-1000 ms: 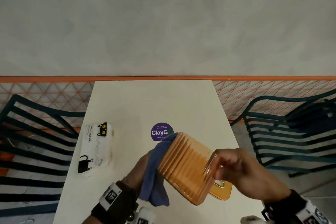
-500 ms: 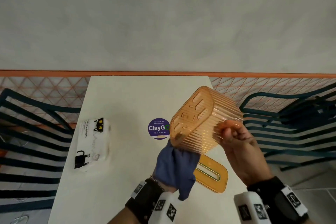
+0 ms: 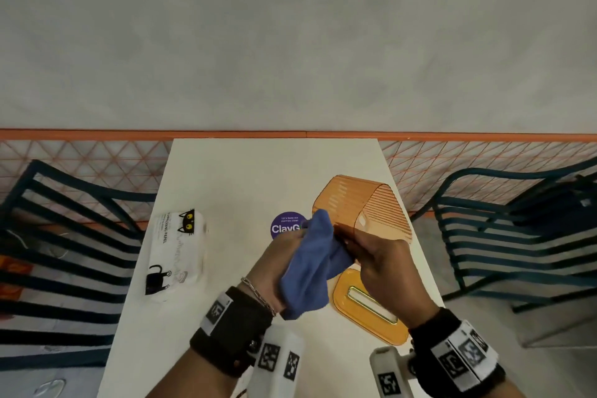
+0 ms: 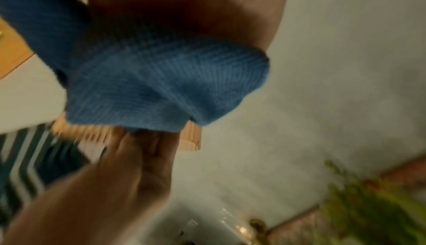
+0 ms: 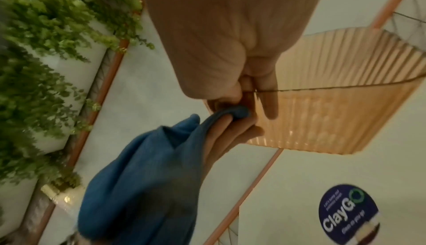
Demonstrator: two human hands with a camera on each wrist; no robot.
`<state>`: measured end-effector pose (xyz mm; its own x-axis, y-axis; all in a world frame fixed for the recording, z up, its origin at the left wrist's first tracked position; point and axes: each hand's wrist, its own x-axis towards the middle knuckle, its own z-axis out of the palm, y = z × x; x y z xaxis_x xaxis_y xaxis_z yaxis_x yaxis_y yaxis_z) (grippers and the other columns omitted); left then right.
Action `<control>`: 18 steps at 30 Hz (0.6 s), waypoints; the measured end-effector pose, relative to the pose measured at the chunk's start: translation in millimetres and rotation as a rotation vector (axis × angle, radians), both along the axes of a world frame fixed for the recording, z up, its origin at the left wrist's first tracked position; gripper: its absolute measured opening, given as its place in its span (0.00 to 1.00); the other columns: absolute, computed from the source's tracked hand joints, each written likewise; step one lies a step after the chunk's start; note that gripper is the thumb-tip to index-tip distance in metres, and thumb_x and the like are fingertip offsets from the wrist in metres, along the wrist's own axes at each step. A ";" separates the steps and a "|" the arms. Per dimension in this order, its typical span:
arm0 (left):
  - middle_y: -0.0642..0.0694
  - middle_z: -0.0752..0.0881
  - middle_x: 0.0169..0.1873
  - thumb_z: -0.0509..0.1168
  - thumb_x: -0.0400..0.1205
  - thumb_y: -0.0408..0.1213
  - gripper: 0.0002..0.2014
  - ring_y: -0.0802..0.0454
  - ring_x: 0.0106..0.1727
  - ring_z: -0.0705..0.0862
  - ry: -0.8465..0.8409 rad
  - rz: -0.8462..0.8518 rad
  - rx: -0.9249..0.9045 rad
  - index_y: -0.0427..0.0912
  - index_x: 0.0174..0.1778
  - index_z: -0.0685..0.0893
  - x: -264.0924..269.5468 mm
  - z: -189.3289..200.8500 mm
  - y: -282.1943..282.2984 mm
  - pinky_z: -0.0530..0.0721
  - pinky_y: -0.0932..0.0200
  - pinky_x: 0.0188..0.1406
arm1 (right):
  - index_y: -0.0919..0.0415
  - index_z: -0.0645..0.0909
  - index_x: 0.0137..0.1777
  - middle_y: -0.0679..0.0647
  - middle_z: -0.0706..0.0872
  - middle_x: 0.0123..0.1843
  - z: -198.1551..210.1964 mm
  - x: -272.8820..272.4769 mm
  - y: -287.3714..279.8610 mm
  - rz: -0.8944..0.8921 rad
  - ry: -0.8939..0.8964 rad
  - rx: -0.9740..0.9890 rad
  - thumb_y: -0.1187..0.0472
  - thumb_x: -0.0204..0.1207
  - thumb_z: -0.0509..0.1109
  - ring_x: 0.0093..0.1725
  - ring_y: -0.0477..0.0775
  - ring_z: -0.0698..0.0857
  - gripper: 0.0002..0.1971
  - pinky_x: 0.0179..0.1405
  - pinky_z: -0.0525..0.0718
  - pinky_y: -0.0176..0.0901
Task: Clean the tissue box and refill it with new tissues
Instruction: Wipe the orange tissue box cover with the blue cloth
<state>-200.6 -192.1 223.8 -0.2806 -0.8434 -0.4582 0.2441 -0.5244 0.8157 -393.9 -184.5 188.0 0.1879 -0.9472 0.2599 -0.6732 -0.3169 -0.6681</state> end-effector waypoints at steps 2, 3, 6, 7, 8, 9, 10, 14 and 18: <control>0.51 0.85 0.34 0.62 0.89 0.35 0.12 0.48 0.38 0.81 -0.289 0.014 -0.327 0.48 0.40 0.83 2.7 -16.1 -8.0 0.84 0.50 0.46 | 0.55 0.89 0.54 0.41 0.89 0.47 -1.3 -4.0 -0.4 -0.031 0.049 0.003 0.75 0.80 0.69 0.47 0.36 0.81 0.15 0.42 0.82 0.32; 0.57 0.85 0.32 0.67 0.87 0.37 0.10 0.51 0.36 0.81 -0.491 0.083 -0.484 0.52 0.39 0.84 4.8 -24.2 -9.3 0.83 0.58 0.40 | 0.55 0.88 0.47 0.43 0.88 0.41 -2.4 -5.5 -1.3 -0.046 0.016 0.063 0.75 0.80 0.68 0.42 0.39 0.82 0.13 0.38 0.81 0.39; 0.58 0.88 0.64 0.71 0.84 0.37 0.19 0.59 0.62 0.87 -0.687 0.103 -0.898 0.52 0.72 0.83 -1.9 -45.1 -3.5 0.86 0.68 0.56 | 0.59 0.90 0.56 0.53 0.94 0.48 4.9 0.9 0.3 -0.053 -0.437 0.419 0.76 0.84 0.62 0.51 0.52 0.92 0.17 0.50 0.91 0.48; 0.54 0.80 0.77 0.68 0.86 0.37 0.25 0.57 0.76 0.79 -0.744 0.002 -1.022 0.51 0.80 0.76 -9.5 -48.4 1.5 0.81 0.62 0.71 | 0.62 0.90 0.57 0.59 0.94 0.51 9.8 5.1 2.3 -0.044 -0.609 0.509 0.80 0.84 0.59 0.53 0.59 0.92 0.20 0.53 0.92 0.52; 0.53 0.71 0.83 0.63 0.87 0.36 0.26 0.53 0.84 0.68 -0.807 -0.065 -1.108 0.51 0.83 0.71 -14.0 -58.1 2.9 0.72 0.55 0.81 | 0.65 0.90 0.57 0.64 0.93 0.52 12.0 7.7 3.9 -0.033 -0.718 0.552 0.83 0.82 0.57 0.54 0.65 0.92 0.22 0.53 0.92 0.57; 0.54 0.67 0.85 0.59 0.88 0.38 0.26 0.51 0.88 0.61 -0.888 -0.114 -1.163 0.51 0.84 0.69 -17.0 -66.3 2.7 0.66 0.49 0.85 | 0.66 0.90 0.56 0.67 0.93 0.53 13.7 9.8 6.2 -0.022 -0.769 0.584 0.84 0.81 0.56 0.54 0.68 0.92 0.23 0.53 0.92 0.60; 0.54 0.66 0.86 0.56 0.88 0.40 0.26 0.51 0.88 0.59 -0.931 -0.115 -1.172 0.52 0.85 0.68 -18.7 -74.7 0.5 0.64 0.46 0.85 | 0.67 0.90 0.57 0.69 0.92 0.53 14.2 10.3 8.3 -0.006 -0.784 0.603 0.84 0.81 0.56 0.54 0.70 0.91 0.22 0.54 0.91 0.64; 0.56 0.89 0.58 0.60 0.88 0.48 0.18 0.67 0.59 0.85 -0.820 0.038 -0.923 0.52 0.74 0.80 -17.2 -66.9 -17.8 0.86 0.65 0.55 | 0.67 0.88 0.62 0.67 0.92 0.56 10.4 0.6 12.5 0.014 -0.715 0.663 0.78 0.85 0.60 0.58 0.68 0.91 0.17 0.59 0.89 0.68; 0.54 0.92 0.41 0.69 0.84 0.48 0.07 0.64 0.43 0.88 -0.562 -0.234 -0.497 0.52 0.49 0.90 -2.7 -51.5 -53.8 0.83 0.61 0.48 | 0.67 0.88 0.61 0.65 0.93 0.54 13.0 -12.6 16.5 0.047 -0.679 0.737 0.78 0.85 0.59 0.57 0.66 0.92 0.17 0.56 0.90 0.68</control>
